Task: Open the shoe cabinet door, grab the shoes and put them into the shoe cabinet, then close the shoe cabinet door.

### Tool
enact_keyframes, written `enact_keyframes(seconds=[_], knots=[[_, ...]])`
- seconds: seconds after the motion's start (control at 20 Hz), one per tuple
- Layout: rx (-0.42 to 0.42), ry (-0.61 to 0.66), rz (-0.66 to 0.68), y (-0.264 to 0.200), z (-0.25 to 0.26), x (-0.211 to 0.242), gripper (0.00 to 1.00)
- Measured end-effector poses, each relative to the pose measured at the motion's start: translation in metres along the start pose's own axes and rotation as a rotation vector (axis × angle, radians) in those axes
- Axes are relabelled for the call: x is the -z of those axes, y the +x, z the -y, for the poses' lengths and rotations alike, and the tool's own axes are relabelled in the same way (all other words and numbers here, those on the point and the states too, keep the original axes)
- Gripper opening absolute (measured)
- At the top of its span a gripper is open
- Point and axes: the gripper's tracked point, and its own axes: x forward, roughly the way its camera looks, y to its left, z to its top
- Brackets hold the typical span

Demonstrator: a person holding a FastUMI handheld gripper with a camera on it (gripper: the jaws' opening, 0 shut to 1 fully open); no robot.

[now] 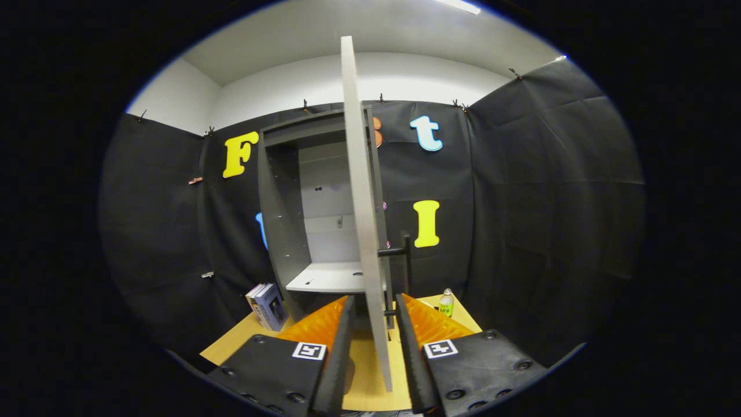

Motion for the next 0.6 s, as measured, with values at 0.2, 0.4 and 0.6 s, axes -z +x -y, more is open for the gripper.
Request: enact_keyframes(seconds=[0.2, 0.4, 0.6], knots=[[-0.096, 0.003, -0.067, -0.006, -0.050, 0.030, 0.83], [-0.166, -0.025, -0.203, 0.007, -0.094, 0.084, 0.98], [-0.189, -0.031, -0.369, 0.032, -0.118, 0.160, 0.98]])
